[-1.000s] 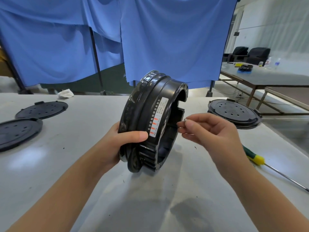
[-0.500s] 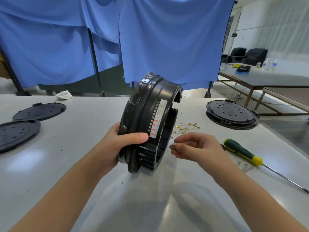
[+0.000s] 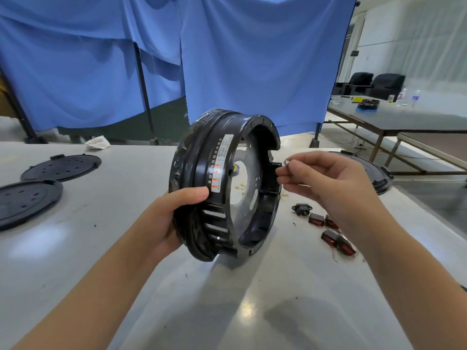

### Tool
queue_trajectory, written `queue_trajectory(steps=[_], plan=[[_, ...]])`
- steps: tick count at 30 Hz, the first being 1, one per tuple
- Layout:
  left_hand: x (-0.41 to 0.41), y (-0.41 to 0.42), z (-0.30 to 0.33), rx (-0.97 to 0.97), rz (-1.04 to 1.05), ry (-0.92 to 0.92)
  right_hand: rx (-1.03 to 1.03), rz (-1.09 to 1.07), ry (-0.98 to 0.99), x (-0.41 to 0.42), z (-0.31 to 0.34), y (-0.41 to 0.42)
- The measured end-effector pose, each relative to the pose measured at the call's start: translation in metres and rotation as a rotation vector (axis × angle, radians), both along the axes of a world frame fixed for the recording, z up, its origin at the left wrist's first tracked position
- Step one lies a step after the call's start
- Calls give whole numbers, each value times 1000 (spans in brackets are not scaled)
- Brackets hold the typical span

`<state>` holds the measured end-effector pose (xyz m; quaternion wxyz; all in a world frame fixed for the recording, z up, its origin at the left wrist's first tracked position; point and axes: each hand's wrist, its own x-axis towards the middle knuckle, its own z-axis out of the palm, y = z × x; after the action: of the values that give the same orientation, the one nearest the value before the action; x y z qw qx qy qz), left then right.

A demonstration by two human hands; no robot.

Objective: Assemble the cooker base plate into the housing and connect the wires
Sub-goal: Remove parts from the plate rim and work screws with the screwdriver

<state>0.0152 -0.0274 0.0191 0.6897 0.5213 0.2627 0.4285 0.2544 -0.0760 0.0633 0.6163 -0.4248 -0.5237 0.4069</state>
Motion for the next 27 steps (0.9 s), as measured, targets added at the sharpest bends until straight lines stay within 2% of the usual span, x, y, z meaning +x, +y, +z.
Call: queue_trajectory(steps=[11, 19, 24, 27], plan=[[4, -5, 2, -1, -91, -64, 119, 182, -108, -34, 4, -10], [5, -7, 2, 48, -134, -82, 202, 161, -149, -47, 0, -11], [6, -9, 4, 92, -90, 11, 210, 97, -193, -44, -3, -11], [5, -8, 4, 151, -64, 44, 136, 166, -153, -40, -2, -10]])
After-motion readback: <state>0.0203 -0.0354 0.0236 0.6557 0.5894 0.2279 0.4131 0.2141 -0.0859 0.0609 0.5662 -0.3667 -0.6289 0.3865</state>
